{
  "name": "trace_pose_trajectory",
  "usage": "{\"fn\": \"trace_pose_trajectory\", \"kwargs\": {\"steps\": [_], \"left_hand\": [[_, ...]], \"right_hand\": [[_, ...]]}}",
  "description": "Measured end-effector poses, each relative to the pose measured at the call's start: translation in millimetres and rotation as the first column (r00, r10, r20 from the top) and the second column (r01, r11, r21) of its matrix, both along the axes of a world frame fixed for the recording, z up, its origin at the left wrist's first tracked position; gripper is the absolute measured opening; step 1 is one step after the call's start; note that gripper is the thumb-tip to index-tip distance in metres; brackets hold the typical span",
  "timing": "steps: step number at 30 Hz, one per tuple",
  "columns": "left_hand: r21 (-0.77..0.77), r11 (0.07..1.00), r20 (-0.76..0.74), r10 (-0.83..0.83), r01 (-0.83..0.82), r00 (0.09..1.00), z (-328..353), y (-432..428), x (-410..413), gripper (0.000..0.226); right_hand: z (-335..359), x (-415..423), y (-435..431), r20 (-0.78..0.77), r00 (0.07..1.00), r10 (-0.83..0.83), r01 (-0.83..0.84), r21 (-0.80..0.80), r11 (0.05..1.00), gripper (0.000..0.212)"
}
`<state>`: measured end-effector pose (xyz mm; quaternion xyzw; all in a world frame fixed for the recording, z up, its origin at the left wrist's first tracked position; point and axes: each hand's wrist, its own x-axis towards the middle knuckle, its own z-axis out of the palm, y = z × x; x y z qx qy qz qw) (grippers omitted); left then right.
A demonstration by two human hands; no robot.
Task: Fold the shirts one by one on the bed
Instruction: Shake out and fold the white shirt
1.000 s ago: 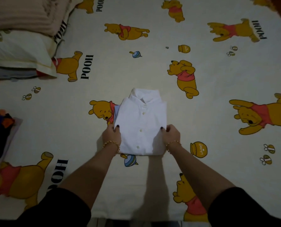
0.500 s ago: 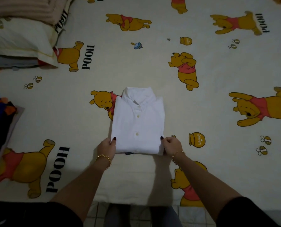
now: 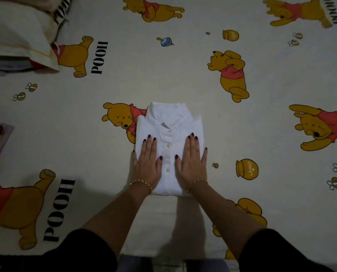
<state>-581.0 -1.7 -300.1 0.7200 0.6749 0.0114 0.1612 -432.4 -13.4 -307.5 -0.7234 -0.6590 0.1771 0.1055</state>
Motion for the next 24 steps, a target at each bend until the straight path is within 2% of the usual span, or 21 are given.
{"fn": "trace_pose_trajectory", "kwargs": {"steps": [2,5,8,10,14,17,19,21,22,24], "left_hand": [[-0.040,0.999,0.002,0.025,-0.025,1.000,-13,2,0,0.067],[-0.018,0.998,-0.016,0.052,-0.052,0.999,-18,12,-5,0.064],[-0.016,0.998,-0.014,0.056,-0.056,0.998,-23,38,-15,0.061],[-0.025,0.998,-0.021,0.056,-0.057,0.998,-28,56,-19,0.058],[-0.026,0.985,0.070,0.171,-0.169,0.983,-22,87,-20,0.057],[0.029,0.986,0.200,0.157,-0.166,0.967,-9,119,-19,0.051],[0.055,0.995,0.209,0.075,-0.088,0.975,-3,141,-16,0.046],[0.085,0.996,0.200,0.019,-0.037,0.980,3,162,-11,0.042],[0.100,0.994,0.213,0.022,-0.044,0.977,7,169,-7,0.041],[0.122,0.986,0.217,0.084,-0.112,0.973,13,181,-1,0.041]], "right_hand": [[-16,1,1,0.023,0.999,-0.042,0.043,-0.033,0.999,0.067],[-19,1,11,0.048,0.998,-0.051,0.052,-0.013,0.999,0.068],[-19,5,38,0.077,0.996,-0.040,0.041,-0.010,0.999,0.068],[-20,11,60,0.073,0.993,-0.093,0.096,-0.037,0.995,0.067],[-3,21,96,-0.059,0.967,-0.247,0.247,-0.020,0.969,0.064],[14,24,129,-0.199,0.952,-0.231,0.246,0.052,0.968,0.053],[22,25,149,-0.163,0.977,-0.137,0.143,0.026,0.989,0.045],[27,25,167,-0.145,0.982,-0.122,0.119,-0.026,0.992,0.039],[29,25,174,-0.125,0.982,-0.141,0.136,-0.049,0.989,0.041],[32,23,184,0.014,0.990,-0.142,0.143,-0.105,0.984,0.046]]}}
